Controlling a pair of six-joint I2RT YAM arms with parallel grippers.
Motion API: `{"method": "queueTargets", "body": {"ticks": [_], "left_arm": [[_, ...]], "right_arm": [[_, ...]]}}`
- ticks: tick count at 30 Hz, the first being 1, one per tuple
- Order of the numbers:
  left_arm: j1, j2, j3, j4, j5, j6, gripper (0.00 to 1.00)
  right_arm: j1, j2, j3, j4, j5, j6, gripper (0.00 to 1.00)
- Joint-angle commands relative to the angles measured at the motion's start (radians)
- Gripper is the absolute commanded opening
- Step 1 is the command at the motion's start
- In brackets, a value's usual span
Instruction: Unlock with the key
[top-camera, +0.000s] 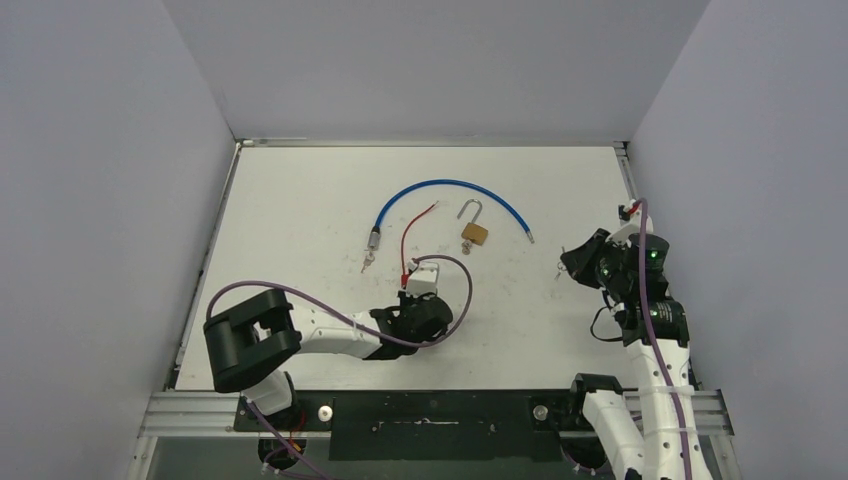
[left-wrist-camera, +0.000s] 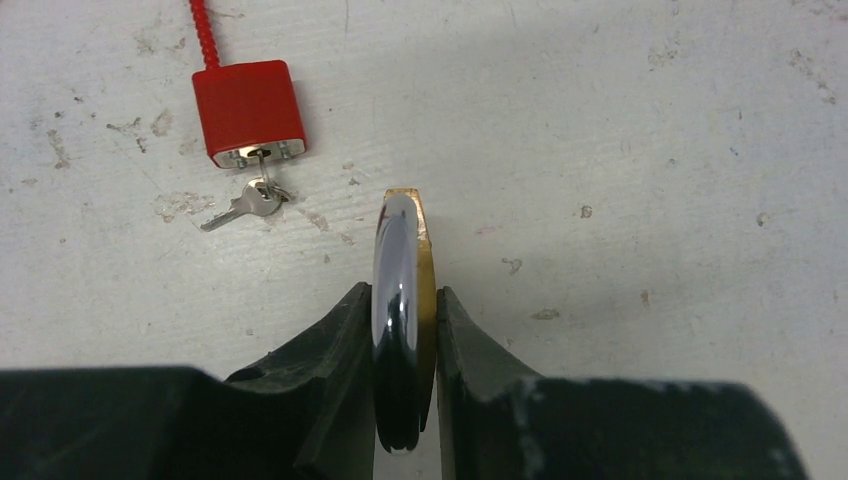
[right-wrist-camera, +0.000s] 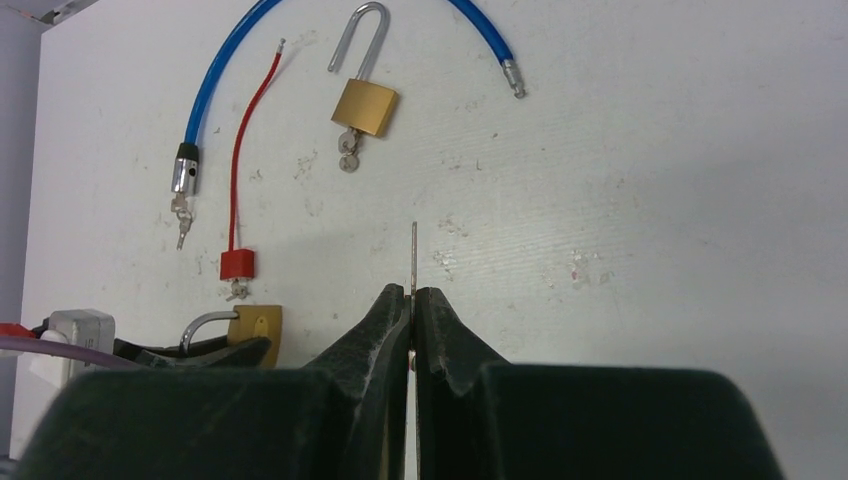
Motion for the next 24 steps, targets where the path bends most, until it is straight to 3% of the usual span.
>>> {"method": "queueTargets", "body": {"ticks": [1, 4, 11, 15, 19, 24], "left_arm": [[0.041, -0.041, 0.029, 0.101, 0.128, 0.076, 0.0], [0.138, -0.103, 0.053, 0.125, 0.349, 0.133, 0.0], [0.49, -0.196, 0.21, 0.1, 1.185, 0.138, 0.0], [0.607, -0.202, 0.323, 0.065, 1.465, 0.062, 0.0], [0.685, -0.169, 0.409, 0.168, 1.669, -0.174, 0.0], [0.725, -0.112, 0.427, 0.638, 1.827, -0.659, 0.0]], "right_arm": [[0.006, -0.007, 0.028, 0.047, -0.049, -0.008, 0.0], [0.006, -0.002, 0.023, 0.06, -0.154, -0.033, 0.0], [0.012, 0.005, -0.024, 0.216, -0.5, 0.044, 0.0], [0.016, -0.023, -0.079, 0.372, -0.627, 0.193, 0.0], [0.042, -0.058, -0.129, 0.577, -0.682, 0.36, 0.0], [0.099, -0.021, -0.062, 0.573, -0.636, 0.399, 0.0]]}}
